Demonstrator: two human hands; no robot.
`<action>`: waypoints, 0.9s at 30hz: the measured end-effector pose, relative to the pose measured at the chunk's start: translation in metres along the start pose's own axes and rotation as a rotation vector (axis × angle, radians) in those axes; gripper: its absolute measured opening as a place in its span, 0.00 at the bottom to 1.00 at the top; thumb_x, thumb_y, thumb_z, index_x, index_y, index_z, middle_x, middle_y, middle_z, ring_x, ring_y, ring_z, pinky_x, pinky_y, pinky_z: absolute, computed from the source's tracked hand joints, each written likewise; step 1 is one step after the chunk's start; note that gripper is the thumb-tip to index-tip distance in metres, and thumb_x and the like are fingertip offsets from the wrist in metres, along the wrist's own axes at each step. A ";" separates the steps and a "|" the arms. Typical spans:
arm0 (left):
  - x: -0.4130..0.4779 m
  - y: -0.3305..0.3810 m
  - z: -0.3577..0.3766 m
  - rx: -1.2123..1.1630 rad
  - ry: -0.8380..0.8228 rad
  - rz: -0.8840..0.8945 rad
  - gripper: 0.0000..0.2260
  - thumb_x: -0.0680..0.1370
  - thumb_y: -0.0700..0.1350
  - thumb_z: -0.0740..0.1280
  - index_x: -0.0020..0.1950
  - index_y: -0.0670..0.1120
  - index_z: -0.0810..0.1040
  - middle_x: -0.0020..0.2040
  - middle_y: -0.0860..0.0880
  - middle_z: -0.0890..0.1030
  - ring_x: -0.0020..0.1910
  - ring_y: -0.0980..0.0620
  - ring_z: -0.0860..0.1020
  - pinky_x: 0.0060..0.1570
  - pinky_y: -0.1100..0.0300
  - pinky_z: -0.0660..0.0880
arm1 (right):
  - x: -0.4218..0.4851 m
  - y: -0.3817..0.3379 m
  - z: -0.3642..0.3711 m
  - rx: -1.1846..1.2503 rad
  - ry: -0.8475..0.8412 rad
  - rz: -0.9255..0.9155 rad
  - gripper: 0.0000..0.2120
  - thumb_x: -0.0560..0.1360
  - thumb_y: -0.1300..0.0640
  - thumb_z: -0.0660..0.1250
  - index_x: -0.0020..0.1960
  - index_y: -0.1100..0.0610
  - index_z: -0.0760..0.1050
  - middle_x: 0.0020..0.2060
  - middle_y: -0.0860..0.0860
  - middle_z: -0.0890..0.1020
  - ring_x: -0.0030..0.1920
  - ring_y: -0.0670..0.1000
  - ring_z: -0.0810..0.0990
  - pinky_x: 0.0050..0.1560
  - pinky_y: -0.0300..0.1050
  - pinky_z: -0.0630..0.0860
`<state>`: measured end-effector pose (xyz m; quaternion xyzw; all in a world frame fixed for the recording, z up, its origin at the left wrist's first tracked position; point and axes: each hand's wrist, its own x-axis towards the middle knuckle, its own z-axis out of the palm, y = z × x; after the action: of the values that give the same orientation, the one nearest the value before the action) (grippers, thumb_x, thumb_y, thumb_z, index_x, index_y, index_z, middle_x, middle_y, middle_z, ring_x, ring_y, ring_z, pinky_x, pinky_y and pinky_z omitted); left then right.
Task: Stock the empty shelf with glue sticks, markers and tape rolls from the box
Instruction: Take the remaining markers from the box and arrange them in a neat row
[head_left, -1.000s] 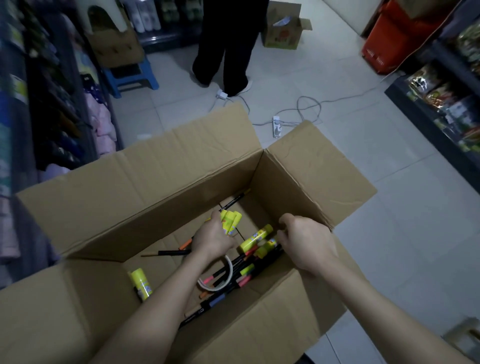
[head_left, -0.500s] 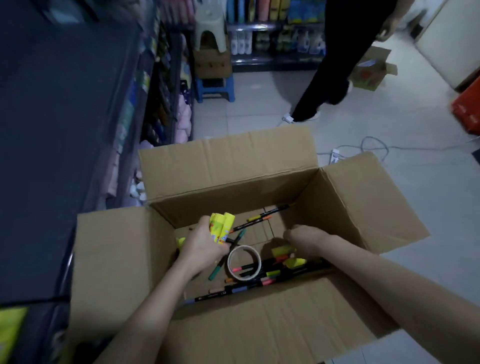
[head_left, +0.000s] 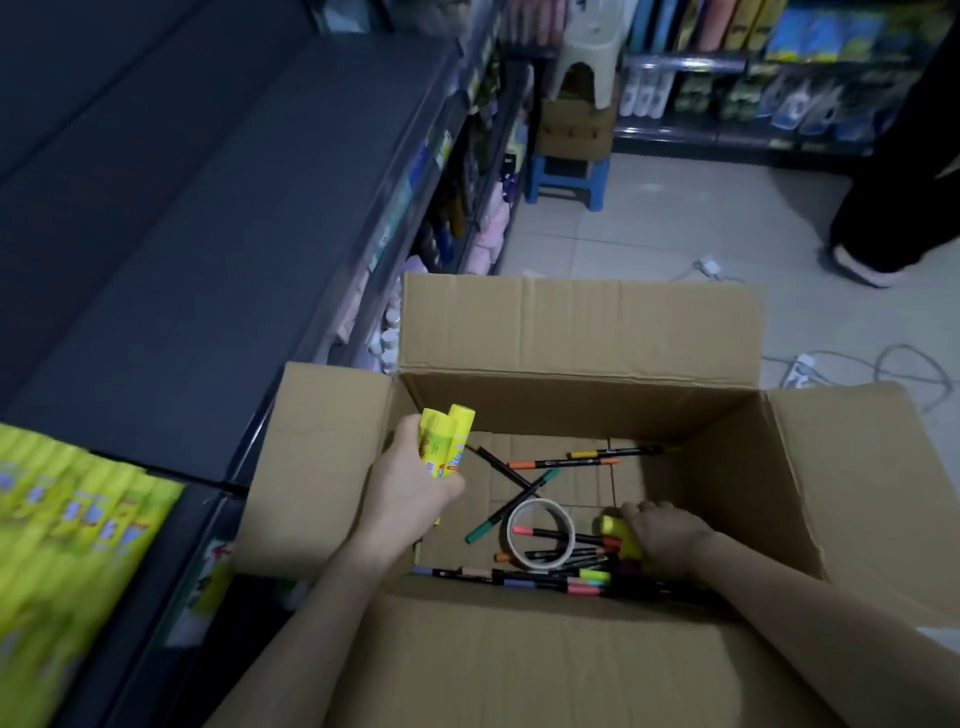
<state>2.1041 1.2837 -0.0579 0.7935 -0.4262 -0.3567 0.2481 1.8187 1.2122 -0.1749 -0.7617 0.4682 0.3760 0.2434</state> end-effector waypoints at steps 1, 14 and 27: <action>-0.001 0.000 -0.001 -0.009 -0.001 -0.008 0.22 0.68 0.41 0.70 0.58 0.53 0.67 0.42 0.51 0.79 0.41 0.49 0.77 0.39 0.58 0.73 | 0.000 -0.002 -0.001 0.030 0.009 0.013 0.34 0.72 0.47 0.70 0.72 0.53 0.58 0.66 0.56 0.71 0.65 0.57 0.71 0.63 0.50 0.70; -0.009 0.008 -0.019 -0.340 0.122 -0.089 0.17 0.70 0.39 0.72 0.55 0.52 0.72 0.46 0.47 0.79 0.42 0.50 0.79 0.35 0.64 0.73 | 0.006 -0.057 -0.053 0.926 0.294 0.071 0.08 0.72 0.57 0.69 0.44 0.52 0.69 0.35 0.52 0.78 0.35 0.50 0.77 0.34 0.48 0.75; -0.011 -0.022 -0.052 -0.198 0.457 -0.272 0.22 0.71 0.43 0.70 0.63 0.50 0.68 0.41 0.53 0.76 0.35 0.58 0.74 0.31 0.64 0.67 | 0.050 -0.186 -0.086 1.253 0.056 0.122 0.15 0.75 0.56 0.70 0.56 0.63 0.72 0.39 0.54 0.75 0.45 0.54 0.73 0.45 0.46 0.70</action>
<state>2.1510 1.3093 -0.0370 0.8751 -0.2117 -0.2387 0.3639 2.0292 1.2059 -0.1605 -0.4559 0.6483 0.0233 0.6094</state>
